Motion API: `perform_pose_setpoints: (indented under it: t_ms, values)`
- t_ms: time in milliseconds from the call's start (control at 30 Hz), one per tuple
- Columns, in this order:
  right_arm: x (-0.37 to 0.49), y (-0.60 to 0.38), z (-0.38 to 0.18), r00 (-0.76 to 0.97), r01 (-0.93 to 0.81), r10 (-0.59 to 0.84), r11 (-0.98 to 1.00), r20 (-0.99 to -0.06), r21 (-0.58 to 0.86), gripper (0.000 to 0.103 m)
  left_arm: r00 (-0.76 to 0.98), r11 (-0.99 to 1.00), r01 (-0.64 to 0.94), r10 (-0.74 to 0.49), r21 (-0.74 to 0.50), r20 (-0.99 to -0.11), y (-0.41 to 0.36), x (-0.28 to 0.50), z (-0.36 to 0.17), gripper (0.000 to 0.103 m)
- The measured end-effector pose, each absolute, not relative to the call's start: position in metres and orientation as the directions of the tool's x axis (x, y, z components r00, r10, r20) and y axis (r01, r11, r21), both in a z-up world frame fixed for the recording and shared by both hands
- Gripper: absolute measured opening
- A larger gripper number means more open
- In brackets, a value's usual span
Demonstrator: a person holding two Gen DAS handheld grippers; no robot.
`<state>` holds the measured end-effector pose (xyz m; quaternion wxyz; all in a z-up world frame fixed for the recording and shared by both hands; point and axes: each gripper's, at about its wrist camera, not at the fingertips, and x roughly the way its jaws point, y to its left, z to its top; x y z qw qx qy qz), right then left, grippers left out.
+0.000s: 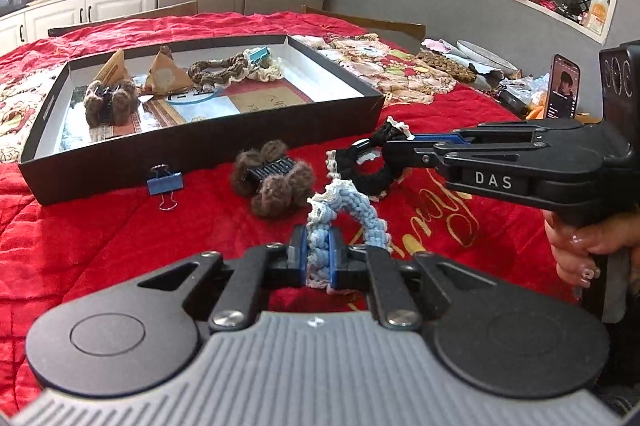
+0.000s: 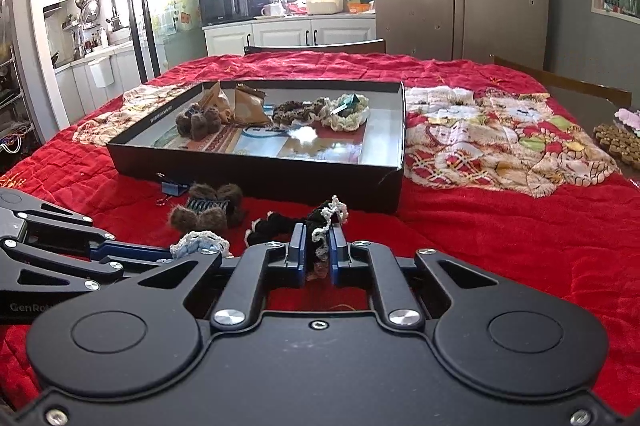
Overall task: Organize objects
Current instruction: 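Carry the blue scrunchie with the left tool while the right tool carries the black scrunchie to the box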
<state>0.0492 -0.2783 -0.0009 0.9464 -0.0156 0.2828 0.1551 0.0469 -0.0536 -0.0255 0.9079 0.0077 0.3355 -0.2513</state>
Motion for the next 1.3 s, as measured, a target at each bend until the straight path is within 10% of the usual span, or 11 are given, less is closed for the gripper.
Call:
perform_pose_setpoints:
  t_ms: [1300]
  values:
    - [0.024, -0.269, 0.039, 0.836, -0.361, 0.323, 0.933, -0.443, -0.001, 0.010, 0.711, 0.874, 0.465, -0.463, -0.141, -0.528, -0.043, 0.032, 0.008, 0.012]
